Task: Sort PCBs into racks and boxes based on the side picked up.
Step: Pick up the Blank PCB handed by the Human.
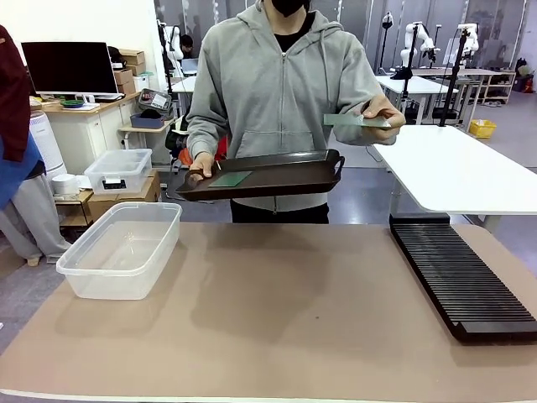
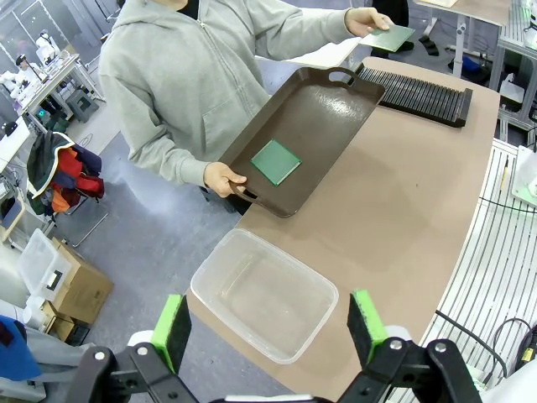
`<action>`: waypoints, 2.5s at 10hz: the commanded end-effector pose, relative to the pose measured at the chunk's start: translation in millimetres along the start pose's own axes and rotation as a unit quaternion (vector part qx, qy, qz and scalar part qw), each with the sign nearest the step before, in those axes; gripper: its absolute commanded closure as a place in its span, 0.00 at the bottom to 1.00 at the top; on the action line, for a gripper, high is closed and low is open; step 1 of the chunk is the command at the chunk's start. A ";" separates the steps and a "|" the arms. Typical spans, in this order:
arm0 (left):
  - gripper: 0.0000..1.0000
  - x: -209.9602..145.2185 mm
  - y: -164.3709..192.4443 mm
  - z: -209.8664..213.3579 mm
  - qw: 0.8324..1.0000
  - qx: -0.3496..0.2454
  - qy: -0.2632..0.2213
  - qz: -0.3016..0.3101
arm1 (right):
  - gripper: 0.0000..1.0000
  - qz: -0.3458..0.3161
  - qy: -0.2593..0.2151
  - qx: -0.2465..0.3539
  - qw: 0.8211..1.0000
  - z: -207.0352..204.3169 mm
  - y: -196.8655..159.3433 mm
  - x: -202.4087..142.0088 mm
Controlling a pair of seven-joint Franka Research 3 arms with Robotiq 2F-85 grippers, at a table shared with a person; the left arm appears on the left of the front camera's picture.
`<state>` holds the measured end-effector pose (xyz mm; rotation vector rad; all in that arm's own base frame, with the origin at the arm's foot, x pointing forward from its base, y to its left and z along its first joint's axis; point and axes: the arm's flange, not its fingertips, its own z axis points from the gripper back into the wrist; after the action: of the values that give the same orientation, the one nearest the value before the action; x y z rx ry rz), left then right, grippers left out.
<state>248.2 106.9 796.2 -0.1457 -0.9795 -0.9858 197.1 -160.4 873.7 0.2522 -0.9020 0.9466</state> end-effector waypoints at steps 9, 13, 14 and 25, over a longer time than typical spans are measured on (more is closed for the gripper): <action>0.00 -0.6 -0.4 -0.4 1.000 -0.002 -0.003 -0.004 | 0.00 0.001 0.000 0.001 1.000 0.6 0.5 0.4; 0.00 -0.6 -0.4 -0.4 1.000 -0.002 -0.003 -0.004 | 0.00 0.000 0.000 0.000 1.000 0.0 0.0 0.0; 0.00 -0.6 -0.4 -0.4 1.000 -0.002 -0.003 -0.004 | 0.00 -0.029 -0.020 0.029 0.999 -4.1 -9.7 0.3; 0.00 -0.6 -0.4 -0.4 1.000 -0.002 -0.003 -0.004 | 0.00 -0.363 0.036 0.133 0.921 -128.3 -13.3 -17.5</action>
<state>248.2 106.9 796.6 -0.1442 -0.9795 -0.9850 281.4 -121.6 795.1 0.7370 -0.5551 0.4709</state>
